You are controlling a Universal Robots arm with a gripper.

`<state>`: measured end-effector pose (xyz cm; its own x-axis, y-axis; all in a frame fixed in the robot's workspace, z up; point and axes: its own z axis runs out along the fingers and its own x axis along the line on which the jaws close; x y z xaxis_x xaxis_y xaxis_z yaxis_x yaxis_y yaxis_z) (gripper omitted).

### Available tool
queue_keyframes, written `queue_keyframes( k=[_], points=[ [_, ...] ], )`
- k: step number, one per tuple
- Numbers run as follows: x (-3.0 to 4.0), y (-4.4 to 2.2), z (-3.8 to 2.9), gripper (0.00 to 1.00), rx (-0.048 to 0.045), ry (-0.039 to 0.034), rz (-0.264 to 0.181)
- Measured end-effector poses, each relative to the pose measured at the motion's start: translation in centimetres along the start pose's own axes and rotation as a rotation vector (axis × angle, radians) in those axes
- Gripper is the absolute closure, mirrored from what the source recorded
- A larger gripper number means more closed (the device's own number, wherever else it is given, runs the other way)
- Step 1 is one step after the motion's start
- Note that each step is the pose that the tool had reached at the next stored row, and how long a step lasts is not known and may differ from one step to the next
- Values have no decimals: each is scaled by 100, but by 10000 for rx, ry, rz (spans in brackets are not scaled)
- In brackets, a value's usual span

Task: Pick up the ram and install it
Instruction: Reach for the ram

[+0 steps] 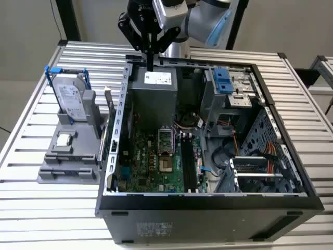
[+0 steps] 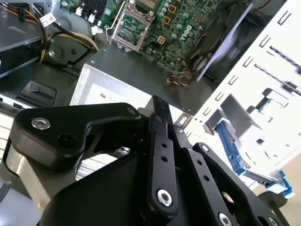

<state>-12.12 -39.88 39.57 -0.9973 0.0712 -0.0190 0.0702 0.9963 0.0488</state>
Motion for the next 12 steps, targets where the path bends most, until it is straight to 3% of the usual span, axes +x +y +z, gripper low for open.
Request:
queue_keyframes(
  k=[12],
  points=[
    [8,0,-3,100,1,0,1]
  ],
)
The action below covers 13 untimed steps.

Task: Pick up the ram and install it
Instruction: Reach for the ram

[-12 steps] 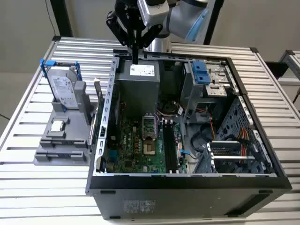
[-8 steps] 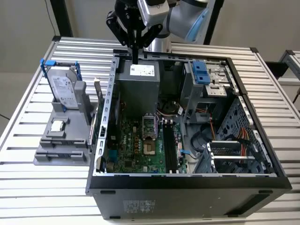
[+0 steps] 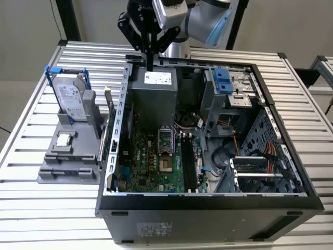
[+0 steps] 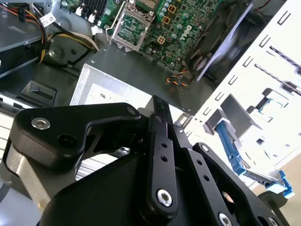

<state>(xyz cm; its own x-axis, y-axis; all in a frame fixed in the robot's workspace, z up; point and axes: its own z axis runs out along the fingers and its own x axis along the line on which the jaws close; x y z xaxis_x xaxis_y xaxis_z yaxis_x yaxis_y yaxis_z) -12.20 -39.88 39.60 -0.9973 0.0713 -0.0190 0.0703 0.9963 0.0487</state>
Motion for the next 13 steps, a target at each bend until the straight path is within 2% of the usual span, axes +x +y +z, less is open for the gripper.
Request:
queue_keyframes(
  k=[13],
  points=[
    [180,-14,-4,100,0,1,-13]
  ],
)
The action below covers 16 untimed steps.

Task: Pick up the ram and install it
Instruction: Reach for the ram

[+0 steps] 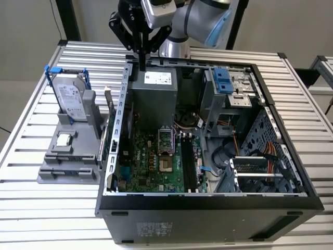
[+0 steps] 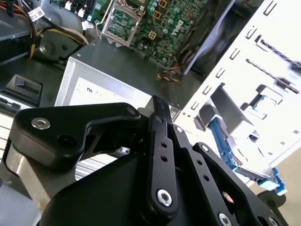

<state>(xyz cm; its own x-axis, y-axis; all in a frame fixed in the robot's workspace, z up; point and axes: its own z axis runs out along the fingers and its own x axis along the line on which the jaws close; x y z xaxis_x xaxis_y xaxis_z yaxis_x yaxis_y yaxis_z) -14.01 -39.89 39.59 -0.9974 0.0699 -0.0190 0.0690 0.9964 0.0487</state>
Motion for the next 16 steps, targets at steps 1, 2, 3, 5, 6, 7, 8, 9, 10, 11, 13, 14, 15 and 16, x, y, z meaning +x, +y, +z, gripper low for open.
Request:
queue_keyframes(
  k=[1,2,3,5,6,7,8,9,10,11,13,14,15,16],
  points=[
    [13,-1,0,100,-1,0,-5],
    [26,-2,0,100,-1,0,-10],
    [38,-2,-1,100,-1,1,-15],
    [60,-4,-1,100,-1,1,-24],
    [71,-5,-1,100,-1,1,-28],
    [83,-6,-2,100,-1,2,-32],
    [94,-7,-2,100,-1,1,-36],
    [107,-7,-2,100,-1,2,-39],
    [121,-8,-2,100,-1,2,-43],
    [136,-9,-3,100,-1,2,-46],
    [162,-11,-3,100,-2,2,-53],
    [174,-12,-4,100,-1,3,-57],
    [186,-13,-4,100,-1,3,-60],
    [198,-14,-4,100,-1,3,-62]
  ],
)
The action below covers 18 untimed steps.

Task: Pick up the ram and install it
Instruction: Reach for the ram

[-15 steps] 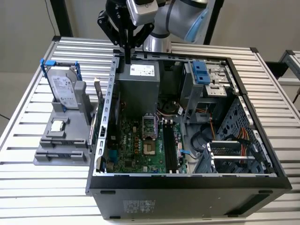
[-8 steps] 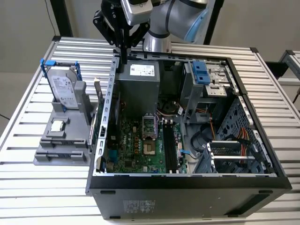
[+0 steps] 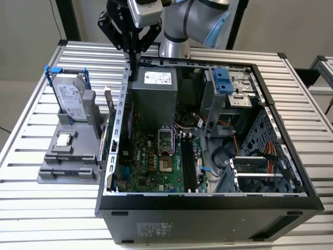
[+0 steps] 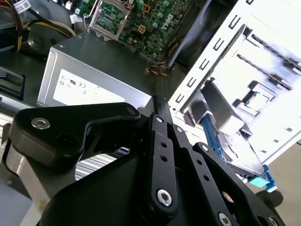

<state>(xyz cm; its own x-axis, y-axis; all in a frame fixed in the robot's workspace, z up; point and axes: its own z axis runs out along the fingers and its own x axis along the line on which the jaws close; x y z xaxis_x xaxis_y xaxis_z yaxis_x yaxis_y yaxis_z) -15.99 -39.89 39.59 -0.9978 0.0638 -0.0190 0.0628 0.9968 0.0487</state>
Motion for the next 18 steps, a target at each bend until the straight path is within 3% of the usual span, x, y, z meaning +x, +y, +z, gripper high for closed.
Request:
queue_keyframes(
  k=[18],
  points=[
    [184,-12,-2,100,-2,2,-48]
  ],
)
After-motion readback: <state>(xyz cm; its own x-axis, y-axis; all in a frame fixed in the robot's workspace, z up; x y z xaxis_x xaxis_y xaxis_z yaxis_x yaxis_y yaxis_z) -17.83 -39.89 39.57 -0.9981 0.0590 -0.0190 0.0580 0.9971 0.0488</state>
